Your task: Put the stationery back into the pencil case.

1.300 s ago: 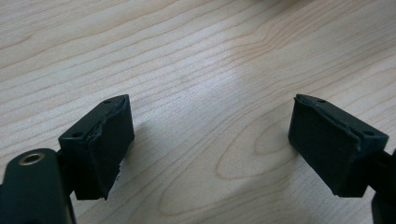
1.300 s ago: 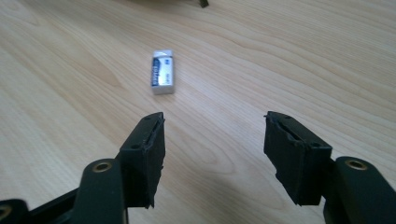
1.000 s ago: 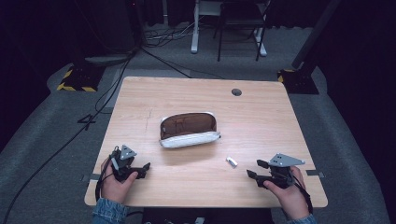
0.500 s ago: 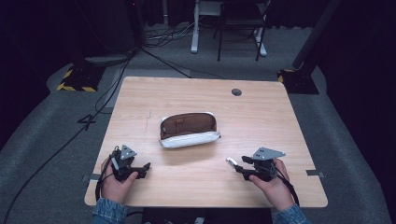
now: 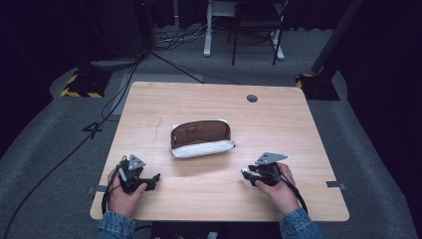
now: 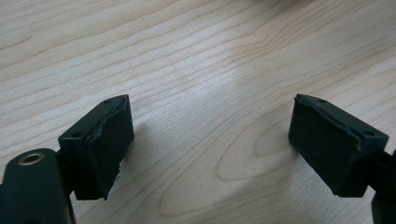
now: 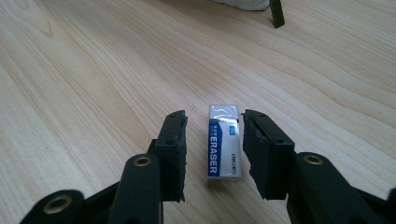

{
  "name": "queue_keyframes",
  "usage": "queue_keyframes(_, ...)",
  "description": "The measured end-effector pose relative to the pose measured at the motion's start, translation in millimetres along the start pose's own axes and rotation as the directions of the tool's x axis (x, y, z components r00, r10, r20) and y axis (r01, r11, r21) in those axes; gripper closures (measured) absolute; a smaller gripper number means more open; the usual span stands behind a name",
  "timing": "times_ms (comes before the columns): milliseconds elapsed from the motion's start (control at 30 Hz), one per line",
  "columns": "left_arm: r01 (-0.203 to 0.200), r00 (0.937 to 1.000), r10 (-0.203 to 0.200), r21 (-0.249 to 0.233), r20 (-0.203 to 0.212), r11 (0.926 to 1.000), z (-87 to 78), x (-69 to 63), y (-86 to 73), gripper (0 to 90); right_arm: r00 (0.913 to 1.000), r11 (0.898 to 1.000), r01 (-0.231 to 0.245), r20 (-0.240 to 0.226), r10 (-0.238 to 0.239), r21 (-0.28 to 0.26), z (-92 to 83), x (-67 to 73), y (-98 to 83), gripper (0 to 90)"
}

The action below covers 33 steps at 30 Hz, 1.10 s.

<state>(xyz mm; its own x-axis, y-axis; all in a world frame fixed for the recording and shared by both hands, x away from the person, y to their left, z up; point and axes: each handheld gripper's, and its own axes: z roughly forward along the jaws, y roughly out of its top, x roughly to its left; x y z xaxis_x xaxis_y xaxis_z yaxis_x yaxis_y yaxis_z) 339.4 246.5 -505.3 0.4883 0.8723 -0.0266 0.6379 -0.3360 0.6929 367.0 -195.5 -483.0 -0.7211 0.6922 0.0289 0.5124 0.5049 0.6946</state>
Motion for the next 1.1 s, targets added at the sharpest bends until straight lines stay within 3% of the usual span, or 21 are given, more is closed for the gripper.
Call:
queue_keyframes(167, -0.001, 1.0000, 0.001, 0.000, 0.000, 1.0000, 0.0, 0.1, 0.0, 14.5, 0.9999, 1.000, -0.012, -0.002, 0.012, 0.023, 6.3, -2.6, 0.3, 64.1)
queue_keyframes(500, 0.001, 1.0000, -0.001, -0.001, 0.002, 1.0000, 0.1, 0.1, 0.0, 14.5, 0.9995, 0.999, 0.019, 0.023, -0.021, 0.048, 8.7, -2.0, 0.6, 73.2)
queue_keyframes(1100, 0.000, 1.0000, 0.000, 0.000, 0.000, 1.0000, 0.0, 0.0, 0.0, 14.5, 0.9993, 0.998, 0.030, 0.019, -0.031, 0.049, 8.5, -2.3, 1.6, 73.6)
